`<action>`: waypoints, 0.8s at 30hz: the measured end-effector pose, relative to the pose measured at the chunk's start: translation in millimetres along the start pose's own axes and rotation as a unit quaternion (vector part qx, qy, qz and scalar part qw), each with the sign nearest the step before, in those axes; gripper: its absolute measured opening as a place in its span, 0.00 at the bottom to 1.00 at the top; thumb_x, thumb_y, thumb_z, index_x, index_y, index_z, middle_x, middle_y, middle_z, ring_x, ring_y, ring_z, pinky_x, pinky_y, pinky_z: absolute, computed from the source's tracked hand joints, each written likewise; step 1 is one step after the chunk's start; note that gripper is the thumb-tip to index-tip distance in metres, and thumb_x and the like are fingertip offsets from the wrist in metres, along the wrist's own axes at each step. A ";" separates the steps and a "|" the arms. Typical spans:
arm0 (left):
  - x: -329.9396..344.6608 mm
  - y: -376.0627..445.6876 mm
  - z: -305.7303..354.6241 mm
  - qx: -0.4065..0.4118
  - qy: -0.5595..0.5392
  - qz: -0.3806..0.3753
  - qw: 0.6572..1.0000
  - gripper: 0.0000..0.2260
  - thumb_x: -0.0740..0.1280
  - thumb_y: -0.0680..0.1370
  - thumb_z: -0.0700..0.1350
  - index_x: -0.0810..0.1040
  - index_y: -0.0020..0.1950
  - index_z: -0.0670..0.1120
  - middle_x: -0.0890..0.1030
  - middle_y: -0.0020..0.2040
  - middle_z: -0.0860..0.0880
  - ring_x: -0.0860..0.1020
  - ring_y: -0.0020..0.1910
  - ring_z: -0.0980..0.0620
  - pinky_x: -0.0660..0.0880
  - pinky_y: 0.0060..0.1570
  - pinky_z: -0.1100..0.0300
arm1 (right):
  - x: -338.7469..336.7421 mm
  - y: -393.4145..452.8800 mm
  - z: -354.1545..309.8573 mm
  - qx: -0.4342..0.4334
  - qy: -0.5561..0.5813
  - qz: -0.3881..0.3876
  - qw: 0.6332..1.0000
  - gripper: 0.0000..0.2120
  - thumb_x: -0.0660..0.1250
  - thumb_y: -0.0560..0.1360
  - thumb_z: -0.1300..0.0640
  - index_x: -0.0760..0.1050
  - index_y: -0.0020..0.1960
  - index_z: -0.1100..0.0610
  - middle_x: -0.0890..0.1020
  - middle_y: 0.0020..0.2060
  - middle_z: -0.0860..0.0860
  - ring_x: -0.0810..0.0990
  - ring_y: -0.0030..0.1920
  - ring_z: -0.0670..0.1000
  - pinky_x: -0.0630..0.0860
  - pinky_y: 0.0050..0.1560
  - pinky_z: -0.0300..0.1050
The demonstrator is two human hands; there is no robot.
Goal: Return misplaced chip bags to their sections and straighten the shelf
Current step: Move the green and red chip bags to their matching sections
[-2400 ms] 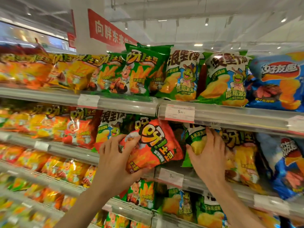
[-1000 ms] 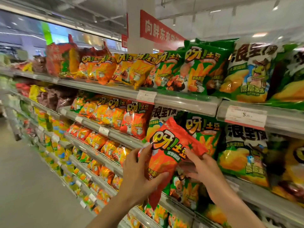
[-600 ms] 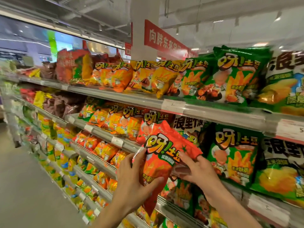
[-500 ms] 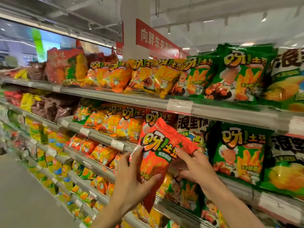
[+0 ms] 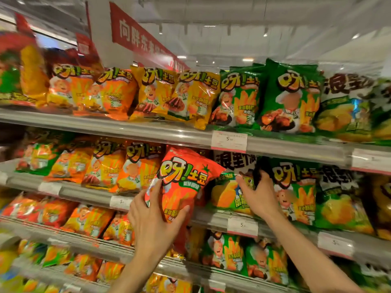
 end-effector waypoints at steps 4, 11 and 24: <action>2.3 5.0 -4.9 -0.013 -0.003 -0.018 1.000 0.41 0.65 0.67 0.72 0.60 0.77 0.60 0.66 0.68 0.42 0.63 0.70 0.40 0.64 0.67 0.38 | 26.6 18.3 14.2 0.051 -0.011 -0.071 0.996 0.48 0.63 0.74 0.33 0.47 0.80 0.61 0.63 0.77 0.58 0.65 0.74 0.61 0.67 0.70 0.52; -5.7 6.0 -5.9 -0.020 -0.004 -0.013 1.000 0.41 0.62 0.68 0.74 0.59 0.77 0.60 0.66 0.68 0.42 0.64 0.70 0.39 0.63 0.67 0.38 | 31.7 29.1 15.0 0.018 -0.046 -0.029 0.998 0.46 0.64 0.69 0.28 0.63 0.73 0.61 0.76 0.66 0.59 0.75 0.65 0.62 0.77 0.60 0.57; -0.3 7.3 2.0 -0.033 -0.023 -0.005 0.999 0.40 0.65 0.68 0.73 0.59 0.77 0.61 0.64 0.69 0.44 0.61 0.72 0.42 0.62 0.70 0.40 | -14.4 16.2 -9.3 -0.020 -0.054 0.009 0.998 0.44 0.59 0.65 0.23 0.71 0.66 0.57 0.79 0.60 0.57 0.78 0.59 0.59 0.78 0.55 0.56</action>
Point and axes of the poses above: each hand's wrist, its own y-axis towards the middle knuckle, its own x-axis out of the palm, z = x × y, the point moved 5 cm from there along y, towards the middle knuckle
